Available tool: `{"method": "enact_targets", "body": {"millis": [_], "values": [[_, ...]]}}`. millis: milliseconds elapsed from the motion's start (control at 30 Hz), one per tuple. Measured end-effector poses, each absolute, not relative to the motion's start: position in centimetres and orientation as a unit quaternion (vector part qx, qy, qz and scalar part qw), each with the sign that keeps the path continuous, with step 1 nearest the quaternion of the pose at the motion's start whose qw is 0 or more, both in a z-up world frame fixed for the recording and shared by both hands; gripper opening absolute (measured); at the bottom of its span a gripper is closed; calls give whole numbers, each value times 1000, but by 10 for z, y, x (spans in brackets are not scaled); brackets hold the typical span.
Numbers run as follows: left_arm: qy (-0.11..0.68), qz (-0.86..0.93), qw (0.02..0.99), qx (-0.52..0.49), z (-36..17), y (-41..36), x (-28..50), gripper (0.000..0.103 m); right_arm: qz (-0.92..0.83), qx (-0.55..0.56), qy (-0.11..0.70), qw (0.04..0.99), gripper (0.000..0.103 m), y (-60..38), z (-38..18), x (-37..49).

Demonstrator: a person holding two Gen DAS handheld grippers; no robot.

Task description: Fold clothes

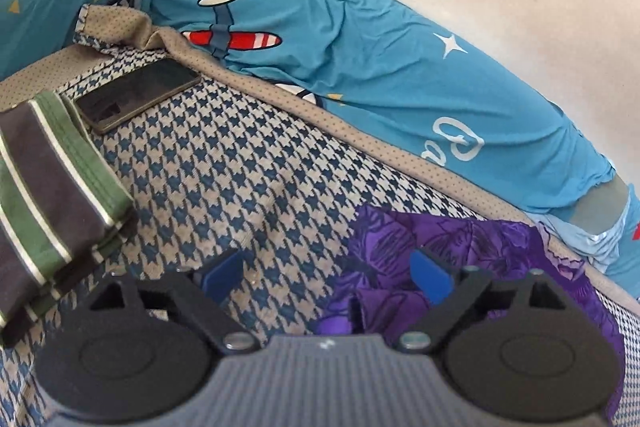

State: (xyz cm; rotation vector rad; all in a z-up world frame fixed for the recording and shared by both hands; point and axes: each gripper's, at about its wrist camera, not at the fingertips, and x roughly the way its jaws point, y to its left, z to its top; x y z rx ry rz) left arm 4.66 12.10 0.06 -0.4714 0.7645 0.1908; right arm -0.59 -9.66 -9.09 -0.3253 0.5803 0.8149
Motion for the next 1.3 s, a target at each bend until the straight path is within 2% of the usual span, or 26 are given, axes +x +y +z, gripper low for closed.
{"method": "enact_targets", "body": {"millis": [167, 267, 433, 700, 1067, 1167, 1300], "values": [[373, 102, 891, -236, -3, 129, 46, 91, 368, -200, 253, 872, 65, -78, -103, -7], [375, 102, 891, -235, -4, 130, 46, 91, 368, -178, 257, 876, 47, -81, -99, -2], [378, 105, 890, -232, -5, 128, 47, 91, 364, -145, 262, 882, 8, -88, -91, 3], [377, 112, 893, -220, -7, 123, 49, 91, 311, -53, 224, 922, 5, -125, -49, 18], [405, 56, 895, -177, -19, 84, 56, 93, 96, 75, 129, 984, 5, -271, 19, 38], [416, 32, 896, -150, -25, 66, 57, 94, 26, 95, 153, 983, 5, -311, 14, 40], [430, 2, 898, -95, -35, 37, 55, 94, -43, 124, 231, 964, 6, -350, -7, 45]]}}
